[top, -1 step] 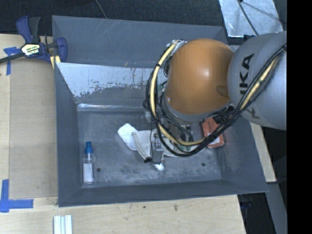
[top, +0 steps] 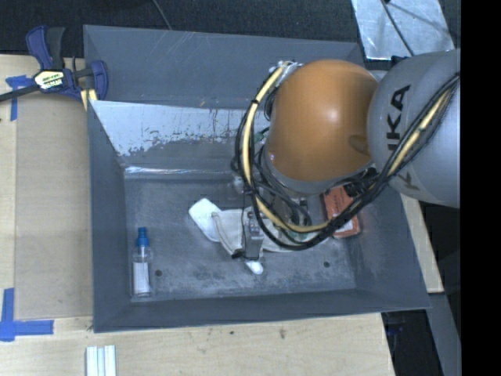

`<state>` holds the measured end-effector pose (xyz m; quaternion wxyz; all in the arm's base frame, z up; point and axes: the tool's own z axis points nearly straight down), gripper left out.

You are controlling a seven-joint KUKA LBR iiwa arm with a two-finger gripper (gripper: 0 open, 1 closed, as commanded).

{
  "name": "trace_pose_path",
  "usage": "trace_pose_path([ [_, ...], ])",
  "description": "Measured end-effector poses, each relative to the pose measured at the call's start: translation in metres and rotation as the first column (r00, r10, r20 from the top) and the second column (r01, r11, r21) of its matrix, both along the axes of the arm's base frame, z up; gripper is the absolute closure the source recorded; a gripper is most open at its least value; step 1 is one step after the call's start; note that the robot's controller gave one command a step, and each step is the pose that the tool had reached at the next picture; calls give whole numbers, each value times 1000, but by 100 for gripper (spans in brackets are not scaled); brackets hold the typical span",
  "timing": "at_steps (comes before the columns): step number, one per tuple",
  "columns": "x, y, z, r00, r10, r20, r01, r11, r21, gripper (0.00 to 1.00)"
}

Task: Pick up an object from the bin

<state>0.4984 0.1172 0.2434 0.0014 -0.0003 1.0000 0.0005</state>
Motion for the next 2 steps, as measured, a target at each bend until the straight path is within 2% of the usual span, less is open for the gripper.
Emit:
trace_pose_path([
  [1,13,-21,-38,997,73,6,-73,997,0,0],
  [2,12,-68,-105,1000,23,5,-23,1000,0,0],
])
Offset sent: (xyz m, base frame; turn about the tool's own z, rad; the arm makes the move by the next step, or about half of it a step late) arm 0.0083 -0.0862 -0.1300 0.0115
